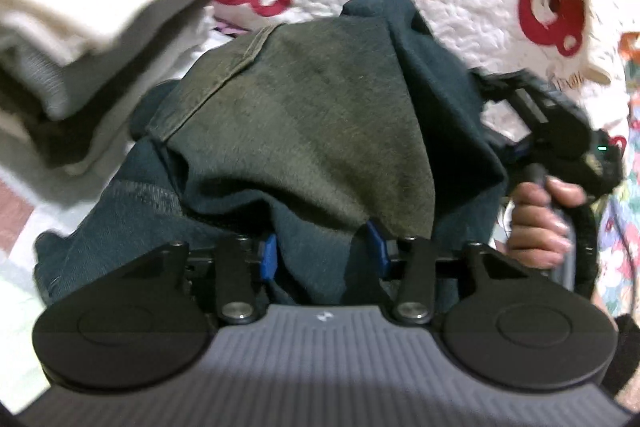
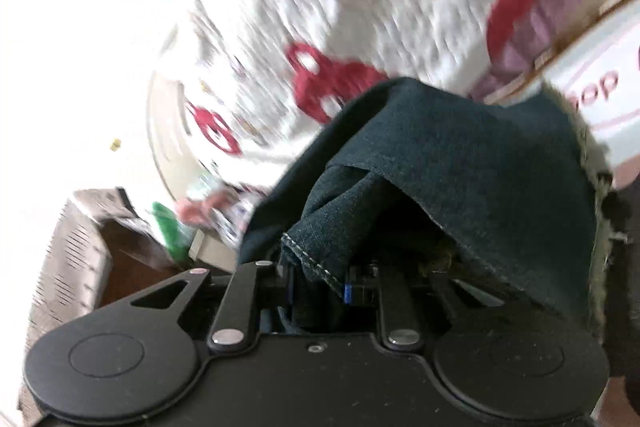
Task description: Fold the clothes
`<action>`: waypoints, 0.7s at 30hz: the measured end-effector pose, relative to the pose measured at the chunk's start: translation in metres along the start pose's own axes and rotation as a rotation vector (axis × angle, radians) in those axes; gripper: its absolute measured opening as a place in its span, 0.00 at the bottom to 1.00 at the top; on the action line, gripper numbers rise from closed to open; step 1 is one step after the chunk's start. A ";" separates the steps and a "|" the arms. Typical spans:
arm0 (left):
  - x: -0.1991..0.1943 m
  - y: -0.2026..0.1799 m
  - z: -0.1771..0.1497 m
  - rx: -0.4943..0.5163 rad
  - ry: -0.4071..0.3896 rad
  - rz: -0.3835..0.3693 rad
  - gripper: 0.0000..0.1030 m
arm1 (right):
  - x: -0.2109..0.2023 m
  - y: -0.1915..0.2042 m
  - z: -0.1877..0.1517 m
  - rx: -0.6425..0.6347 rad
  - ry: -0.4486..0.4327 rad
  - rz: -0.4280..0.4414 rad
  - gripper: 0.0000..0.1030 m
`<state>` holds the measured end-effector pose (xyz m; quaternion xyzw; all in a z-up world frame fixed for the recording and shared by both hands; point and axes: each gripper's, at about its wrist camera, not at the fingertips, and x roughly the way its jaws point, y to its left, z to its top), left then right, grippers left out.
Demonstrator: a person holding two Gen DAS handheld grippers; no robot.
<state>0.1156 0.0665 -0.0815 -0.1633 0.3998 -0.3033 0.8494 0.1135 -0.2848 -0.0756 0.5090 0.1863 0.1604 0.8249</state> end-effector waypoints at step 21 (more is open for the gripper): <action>0.151 -0.294 -0.032 0.509 0.263 -0.388 0.32 | -0.325 0.090 0.020 -0.321 -0.575 -0.481 0.24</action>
